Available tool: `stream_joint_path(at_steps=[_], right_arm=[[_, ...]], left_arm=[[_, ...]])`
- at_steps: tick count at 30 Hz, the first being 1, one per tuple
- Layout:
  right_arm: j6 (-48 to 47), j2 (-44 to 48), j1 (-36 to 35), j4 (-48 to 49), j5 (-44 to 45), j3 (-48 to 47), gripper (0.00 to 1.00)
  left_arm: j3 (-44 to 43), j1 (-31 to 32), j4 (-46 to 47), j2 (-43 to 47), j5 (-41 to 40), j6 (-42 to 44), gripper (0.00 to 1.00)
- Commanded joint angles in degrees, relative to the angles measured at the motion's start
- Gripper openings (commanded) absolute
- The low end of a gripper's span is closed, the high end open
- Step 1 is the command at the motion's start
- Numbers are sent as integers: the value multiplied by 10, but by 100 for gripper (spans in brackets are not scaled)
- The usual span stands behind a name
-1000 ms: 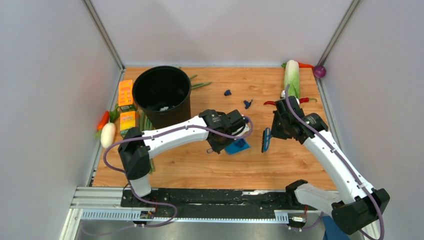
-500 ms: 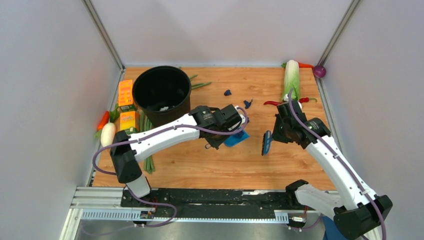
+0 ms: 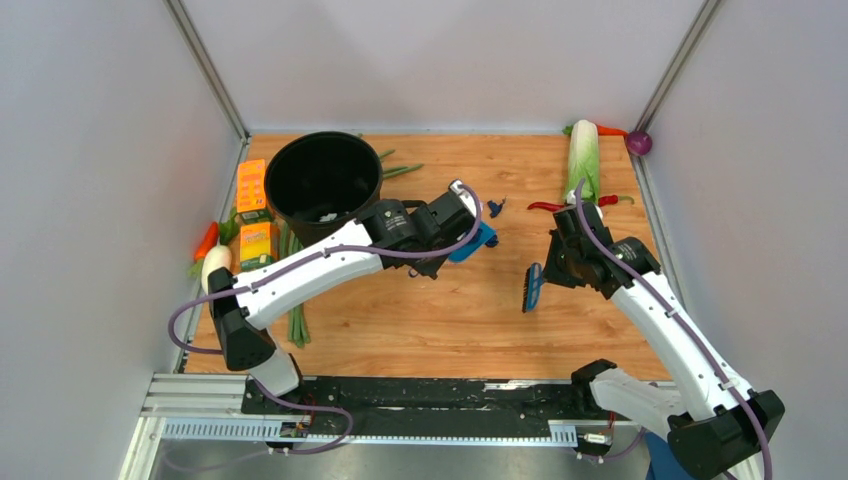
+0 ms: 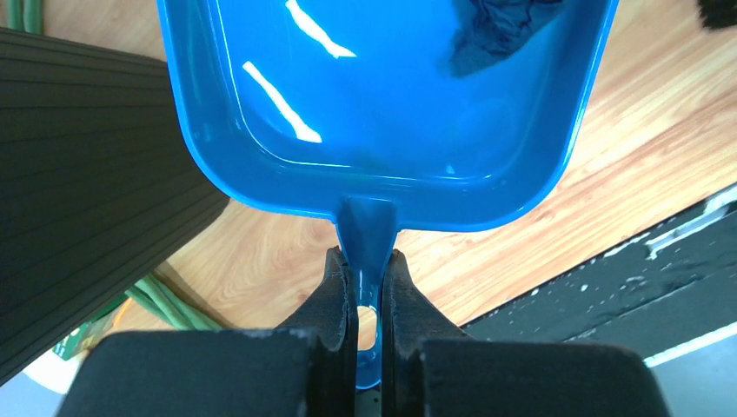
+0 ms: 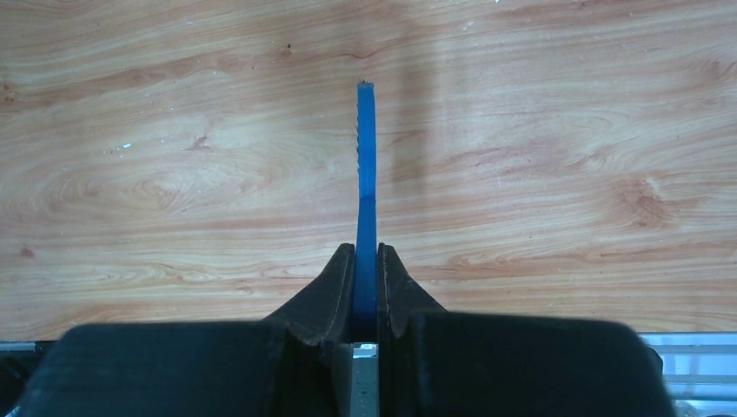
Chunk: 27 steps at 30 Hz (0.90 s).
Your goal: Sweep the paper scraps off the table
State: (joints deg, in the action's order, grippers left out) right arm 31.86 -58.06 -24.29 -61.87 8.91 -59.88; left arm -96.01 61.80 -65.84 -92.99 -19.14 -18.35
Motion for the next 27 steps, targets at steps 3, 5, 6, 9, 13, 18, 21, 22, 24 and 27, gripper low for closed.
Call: stream_joint_path(at_steps=[3,5,6,9,13,18,21,22,24,27], right_arm=[[-5,4,2,19,-4,2,0],[-6,4,2,20,-5,4,0],[-6,4,2,20,-3,5,0],[-7,3,2,24,-4,7,0],[-8,2,1,28,-6,12,0],[-10,1,2,32,-2,12,0],[-13,0,2,32,4,11,0],[-12,-1,2,33,5,10,0],[-15,-4,2,33,7,8,0],[-15,-5,2,33,8,7,0]], left_arm=[[-78,-21,-35,-15,-5,-45,0],[-86,-22,-42,-17,-30,-60,0],[-88,-22,-47,-16,-42,-71,0],[-100,-26,-49,-17,-36,-68,0],[-118,-34,-42,-20,10,-78,0],[-110,-51,-14,4,7,-125,0],[-103,-74,3,14,39,-129,0],[-105,-80,2,15,45,-129,0],[-105,-88,5,19,57,-123,0],[-105,-97,7,25,66,-118,0]])
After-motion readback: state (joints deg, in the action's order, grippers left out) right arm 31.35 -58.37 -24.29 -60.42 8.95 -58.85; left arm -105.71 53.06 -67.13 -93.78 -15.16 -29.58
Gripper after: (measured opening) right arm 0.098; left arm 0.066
